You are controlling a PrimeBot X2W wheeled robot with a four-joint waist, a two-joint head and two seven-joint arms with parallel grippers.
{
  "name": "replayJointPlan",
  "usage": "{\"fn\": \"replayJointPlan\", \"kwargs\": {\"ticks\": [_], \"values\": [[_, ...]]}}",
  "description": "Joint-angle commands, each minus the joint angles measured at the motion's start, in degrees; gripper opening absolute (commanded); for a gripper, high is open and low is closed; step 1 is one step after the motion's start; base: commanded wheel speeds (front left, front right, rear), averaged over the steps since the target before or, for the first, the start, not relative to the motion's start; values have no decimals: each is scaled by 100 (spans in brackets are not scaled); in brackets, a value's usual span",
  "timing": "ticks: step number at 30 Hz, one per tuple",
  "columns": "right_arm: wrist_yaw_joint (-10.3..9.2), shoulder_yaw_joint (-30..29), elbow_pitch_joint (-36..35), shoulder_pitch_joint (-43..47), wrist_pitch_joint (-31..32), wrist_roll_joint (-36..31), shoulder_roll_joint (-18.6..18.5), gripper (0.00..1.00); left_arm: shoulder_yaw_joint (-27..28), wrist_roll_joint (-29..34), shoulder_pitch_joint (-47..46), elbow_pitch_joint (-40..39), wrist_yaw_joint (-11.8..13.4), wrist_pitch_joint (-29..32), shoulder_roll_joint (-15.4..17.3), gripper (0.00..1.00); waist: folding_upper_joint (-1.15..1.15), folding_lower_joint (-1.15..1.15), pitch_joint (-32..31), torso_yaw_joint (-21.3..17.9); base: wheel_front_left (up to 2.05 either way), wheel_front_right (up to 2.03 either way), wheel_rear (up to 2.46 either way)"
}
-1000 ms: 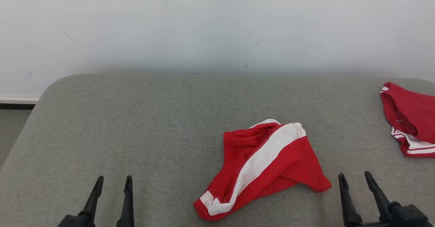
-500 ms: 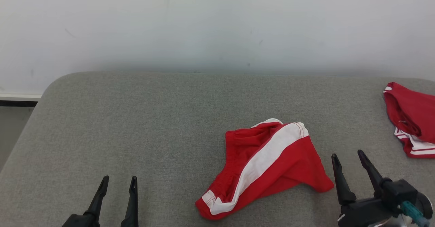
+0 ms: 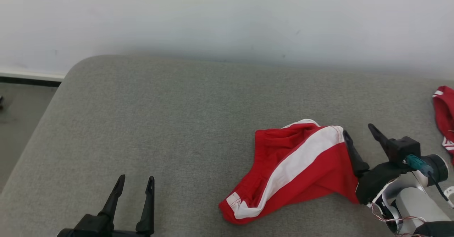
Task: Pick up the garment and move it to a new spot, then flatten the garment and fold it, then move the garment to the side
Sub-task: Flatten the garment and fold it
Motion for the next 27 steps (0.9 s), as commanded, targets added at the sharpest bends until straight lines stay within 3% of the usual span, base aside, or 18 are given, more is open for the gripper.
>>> {"fn": "replayJointPlan", "kwargs": {"ticks": [1, 10, 11, 12, 22, 27], "values": [[-17, 138, 184, -130, 3, 114, -48, 100, -15, -31, -88, 15, 0, -2, 2, 100, -1, -1, 135, 169, 0, 0, 0], [-17, 1129, 1340, -773, 55, 921, -234, 100, -91, -113, -176, 65, 5, -2, -1, 100, -1, -1, 243, 381, 0, 0, 0], [-18, 1235, 1416, -818, 98, 1016, -239, 46, -97, -119, -181, 59, 13, -2, 0, 100, -1, -1, 252, 388, 0, 0, 0], [-18, 1317, 1461, -872, 90, 1124, -255, 0, -103, -124, -190, 55, 23, -2, 0, 100, -1, -1, 263, 393, 0, 0, 0], [-18, 1813, 1524, -888, -162, 1706, -416, 0, -57, -134, -43, 95, 91, -2, 0, 100, -1, -1, 121, 230, 0, 0, 0], [-18, 1501, 786, -390, -193, 1754, -532, 0, 31, -156, 103, 60, 121, -2, -1, 100, -1, -1, -66, -42, 0, 0, 0]]}}
